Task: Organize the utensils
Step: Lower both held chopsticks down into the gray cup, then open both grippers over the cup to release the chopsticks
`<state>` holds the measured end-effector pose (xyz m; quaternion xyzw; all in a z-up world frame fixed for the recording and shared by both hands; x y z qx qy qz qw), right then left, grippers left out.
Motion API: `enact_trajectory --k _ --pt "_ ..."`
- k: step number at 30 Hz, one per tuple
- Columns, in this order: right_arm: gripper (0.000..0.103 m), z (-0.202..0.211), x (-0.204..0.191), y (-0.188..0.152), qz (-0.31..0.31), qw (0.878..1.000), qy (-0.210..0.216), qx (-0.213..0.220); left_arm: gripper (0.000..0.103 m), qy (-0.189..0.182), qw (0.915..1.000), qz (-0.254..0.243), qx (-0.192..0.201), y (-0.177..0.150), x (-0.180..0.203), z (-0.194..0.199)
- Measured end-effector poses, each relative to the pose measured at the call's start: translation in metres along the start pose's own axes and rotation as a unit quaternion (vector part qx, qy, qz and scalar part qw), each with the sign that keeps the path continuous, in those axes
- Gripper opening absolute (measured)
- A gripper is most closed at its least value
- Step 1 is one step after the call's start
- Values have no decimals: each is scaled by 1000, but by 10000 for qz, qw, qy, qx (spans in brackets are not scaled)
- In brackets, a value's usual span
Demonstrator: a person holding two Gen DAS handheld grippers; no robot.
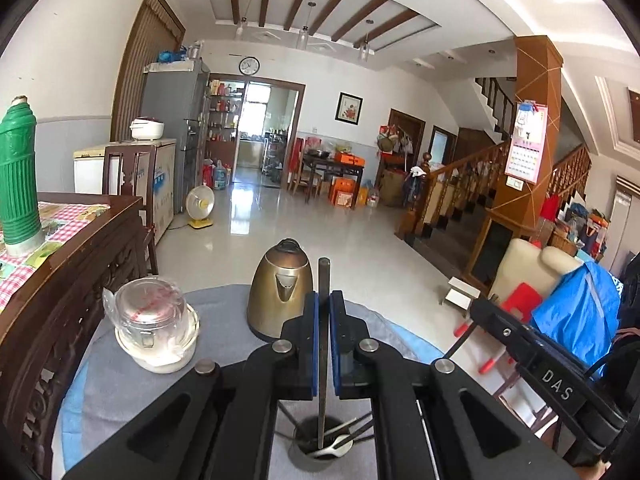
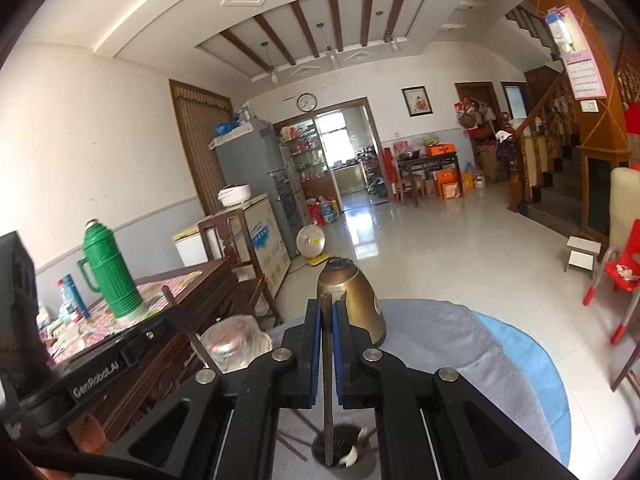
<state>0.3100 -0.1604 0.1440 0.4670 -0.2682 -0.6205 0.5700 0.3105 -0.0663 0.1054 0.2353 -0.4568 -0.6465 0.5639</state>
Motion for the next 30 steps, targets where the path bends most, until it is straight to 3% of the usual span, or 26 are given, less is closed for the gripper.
enact_trajectory --k 6,12,22,30 --pt "5 -32 12 -9 -96 9997 -195 -116 5 238 9996 -92 108 -19 2 -33" --pt "6 -58 33 -41 -234 9982 -255 -482 5 343 9991 -100 -236 -53 2 -64" --pt "6 -55 44 -56 -341 9975 -236 -575 5 524 9973 -460 -227 -63 16 -61" --pt "6 -51 41 -60 -328 9973 -238 -615 5 583 9968 -471 -279 -68 13 -62"
Point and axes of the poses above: each gripper's, at about its wrist camera, not at the fingertips, and z roughly against the way its jaws point, x to its right, y to its top, the point moved 9 cm from there along -z, roughly the way its jaws point, and after that the axes turned 7 degrees about -x, right-handed, at the moved point
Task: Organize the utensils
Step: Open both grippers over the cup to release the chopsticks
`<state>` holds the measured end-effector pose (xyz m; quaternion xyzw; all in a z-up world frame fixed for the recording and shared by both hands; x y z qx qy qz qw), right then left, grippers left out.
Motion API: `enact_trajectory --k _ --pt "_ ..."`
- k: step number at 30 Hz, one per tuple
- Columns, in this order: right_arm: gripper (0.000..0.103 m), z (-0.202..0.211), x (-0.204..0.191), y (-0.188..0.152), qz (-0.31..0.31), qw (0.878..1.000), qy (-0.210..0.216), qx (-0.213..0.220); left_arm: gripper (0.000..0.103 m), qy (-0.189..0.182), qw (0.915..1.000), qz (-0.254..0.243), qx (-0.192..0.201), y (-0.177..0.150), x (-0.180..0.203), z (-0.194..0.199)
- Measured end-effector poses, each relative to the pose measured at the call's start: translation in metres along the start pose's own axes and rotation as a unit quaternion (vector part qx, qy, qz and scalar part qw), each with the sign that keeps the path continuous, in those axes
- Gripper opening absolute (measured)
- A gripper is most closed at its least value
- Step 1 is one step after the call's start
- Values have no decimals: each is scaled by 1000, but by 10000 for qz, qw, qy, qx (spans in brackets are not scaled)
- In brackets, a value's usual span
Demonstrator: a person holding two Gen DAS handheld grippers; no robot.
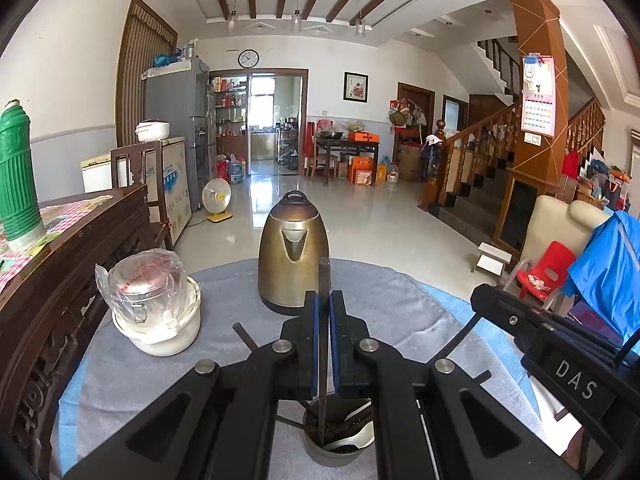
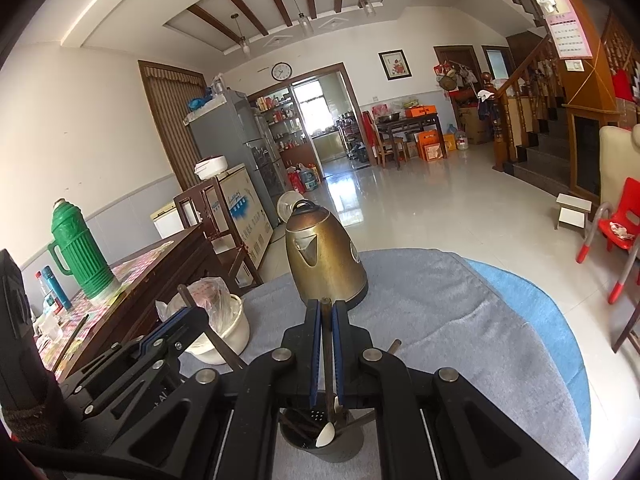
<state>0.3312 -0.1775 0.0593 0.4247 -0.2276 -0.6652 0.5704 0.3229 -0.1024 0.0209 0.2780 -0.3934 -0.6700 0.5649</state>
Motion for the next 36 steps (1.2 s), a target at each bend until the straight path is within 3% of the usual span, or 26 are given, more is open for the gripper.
enact_trajectory --k 12,14,16,20,22,25,32,36 --pt "9 -8 -4 -3 -61 9998 67 -191 7 247 9994 -217 -60 -8 -3 3" --pt "9 -12 -4 -6 -130 9993 158 -304 18 300 9990 -321 -74 -12 -3 6" --pt "14 -13 -2 -8 -257 9985 316 -368 57 418 9983 -412 -54 -15 -5 13" --pt "68 -1 0 -12 -594 9950 713 -374 69 693 9958 -578 160 -23 -11 43" --pt "68 14 -1 -14 -515 9958 746 -149 80 761 9953 -583 148 -30 -14 57" --pt "68 38 -1 -25 -371 9966 728 -86 89 943 9937 -591 125 -44 -21 81" --pt "68 82 -7 -78 202 9987 276 -374 95 1037 9939 -241 -300 -84 -36 122" --pt "68 106 -12 -107 434 9980 102 -453 96 1268 9913 -150 -319 -101 -40 143"
Point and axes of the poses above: each gripper's, at about its wrist camera, not at the fingertips, and z roughly against the way its jaws point, x to its right, y to its top, the point moved 9 cm from there along -z, roughly the way its jaws point, and after that the axes turned 7 degrees about -x, right-handed, at the moved point
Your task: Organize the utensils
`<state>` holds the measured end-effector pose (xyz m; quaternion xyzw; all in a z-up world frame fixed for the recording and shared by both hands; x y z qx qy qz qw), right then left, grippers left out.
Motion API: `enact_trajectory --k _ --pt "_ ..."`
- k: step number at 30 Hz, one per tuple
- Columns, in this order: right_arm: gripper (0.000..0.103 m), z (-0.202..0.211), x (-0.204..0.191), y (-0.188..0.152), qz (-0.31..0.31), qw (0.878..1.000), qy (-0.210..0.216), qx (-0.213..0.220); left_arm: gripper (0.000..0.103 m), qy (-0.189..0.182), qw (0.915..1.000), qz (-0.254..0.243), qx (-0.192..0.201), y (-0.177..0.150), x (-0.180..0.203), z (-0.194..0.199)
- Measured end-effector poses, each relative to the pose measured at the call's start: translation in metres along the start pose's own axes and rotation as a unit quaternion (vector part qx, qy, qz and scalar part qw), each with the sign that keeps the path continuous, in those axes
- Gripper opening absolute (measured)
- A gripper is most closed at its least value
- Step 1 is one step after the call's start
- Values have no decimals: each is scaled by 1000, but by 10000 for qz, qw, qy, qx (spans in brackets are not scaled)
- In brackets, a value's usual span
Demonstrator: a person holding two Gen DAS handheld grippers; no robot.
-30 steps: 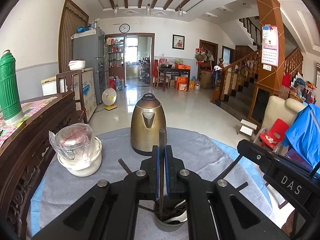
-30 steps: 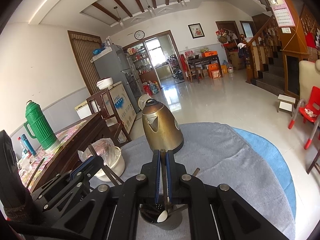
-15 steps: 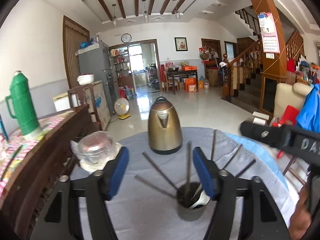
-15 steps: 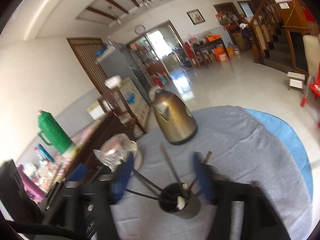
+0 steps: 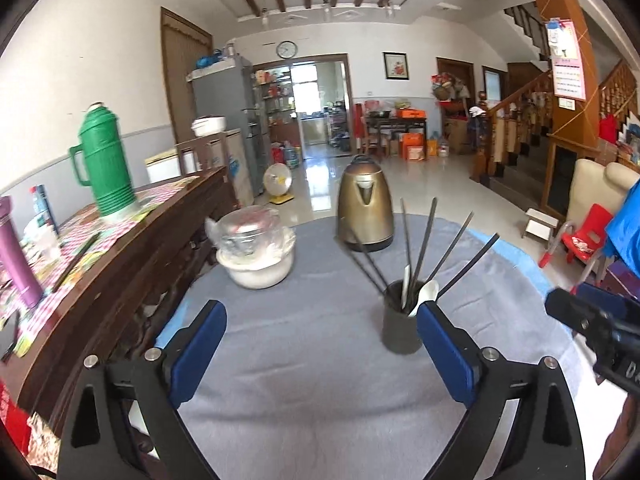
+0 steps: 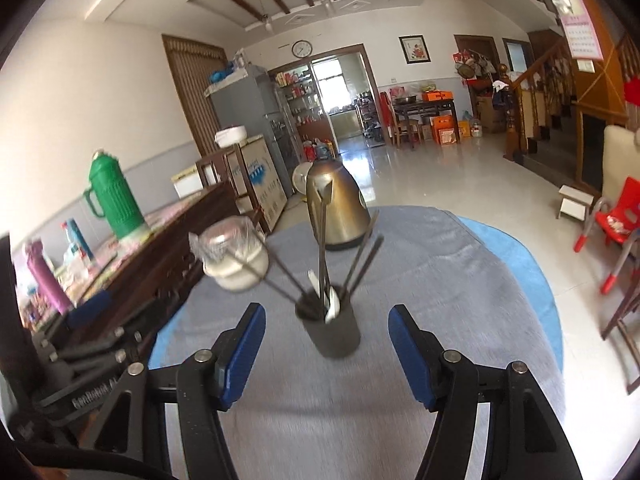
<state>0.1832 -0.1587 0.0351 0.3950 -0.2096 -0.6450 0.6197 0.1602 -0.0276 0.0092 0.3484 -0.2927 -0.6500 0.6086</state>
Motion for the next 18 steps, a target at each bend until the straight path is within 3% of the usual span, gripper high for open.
enact_trajectory --k 10,18 --pt "68 35 -15 -50 384 9984 -398 75 97 298 9995 137 6 -33 -12 30" --pt "68 61 -16 -74 317 9985 -388 234 98 373 9993 63 -16 -60 -6 55"
Point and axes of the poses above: each gripper's, at about its wrist camera, not at the fingertips, and z roughly against the way its jaws point, x to its right, y to its top, the point moved 9 cm from there along -z, roughly the way its jaws point, and after that the axes turned 7 degrees about -x, right-handed, at the moved point
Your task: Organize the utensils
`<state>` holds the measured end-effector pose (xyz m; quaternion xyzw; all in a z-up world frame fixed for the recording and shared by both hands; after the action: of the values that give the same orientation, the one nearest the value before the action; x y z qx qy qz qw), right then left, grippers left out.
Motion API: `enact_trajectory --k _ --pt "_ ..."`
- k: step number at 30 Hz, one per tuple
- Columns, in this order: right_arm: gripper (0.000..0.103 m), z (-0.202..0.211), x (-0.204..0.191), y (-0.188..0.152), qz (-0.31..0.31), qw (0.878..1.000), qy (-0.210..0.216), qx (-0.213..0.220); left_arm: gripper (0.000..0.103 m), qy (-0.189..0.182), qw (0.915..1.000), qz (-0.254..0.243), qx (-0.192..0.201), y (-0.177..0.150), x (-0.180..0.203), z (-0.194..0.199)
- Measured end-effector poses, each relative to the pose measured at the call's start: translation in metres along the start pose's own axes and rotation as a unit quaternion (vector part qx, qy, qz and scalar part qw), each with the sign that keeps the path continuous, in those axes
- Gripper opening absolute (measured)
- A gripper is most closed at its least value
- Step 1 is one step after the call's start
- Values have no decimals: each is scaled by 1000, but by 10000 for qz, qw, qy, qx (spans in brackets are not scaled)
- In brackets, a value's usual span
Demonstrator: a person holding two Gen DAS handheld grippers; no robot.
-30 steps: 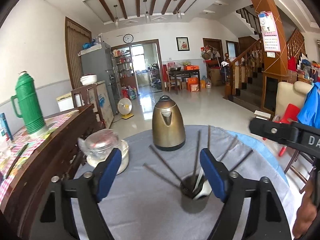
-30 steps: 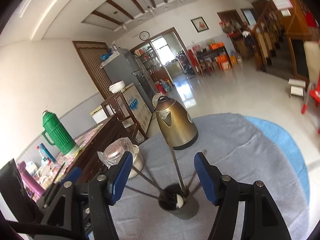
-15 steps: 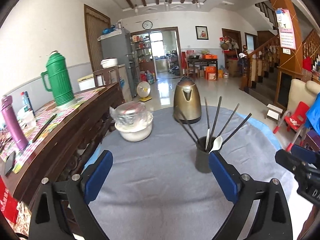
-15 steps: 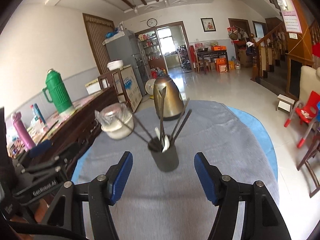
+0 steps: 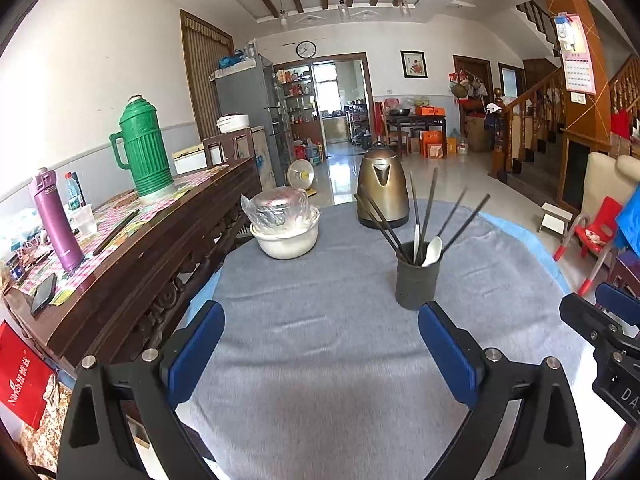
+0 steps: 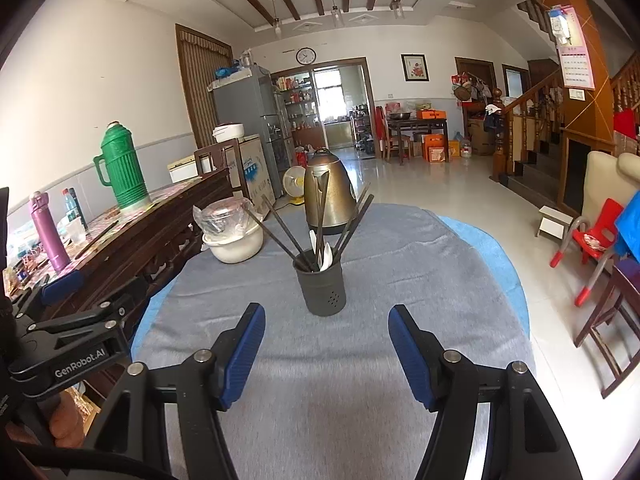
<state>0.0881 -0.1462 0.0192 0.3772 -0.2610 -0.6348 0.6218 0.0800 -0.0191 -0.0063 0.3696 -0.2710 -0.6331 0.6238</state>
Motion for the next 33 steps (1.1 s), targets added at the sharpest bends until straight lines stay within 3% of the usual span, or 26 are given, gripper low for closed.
enact_trajectory --k 9,23,33 --pt "68 25 -3 -17 -12 9999 35 116 98 25 10000 -10 -8 -19 -1 26" --pt "68 66 -14 -21 -28 9993 41 381 99 126 9992 156 344 -20 -21 66" --pt "68 73 -31 -24 9 9988 115 467 100 160 9991 222 323 -28 -30 68"
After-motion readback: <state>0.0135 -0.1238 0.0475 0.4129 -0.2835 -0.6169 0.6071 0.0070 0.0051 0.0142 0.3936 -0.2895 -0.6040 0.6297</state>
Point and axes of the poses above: each gripper's, at about its wrist camera, not at the fingertips, and z roughly against the way its jaws point, x to its right, y to its top, the point moved 9 cm from there along -z, roughly the way its jaws point, and after that the axes turned 7 degrees about -x, right-handed, at the moved point
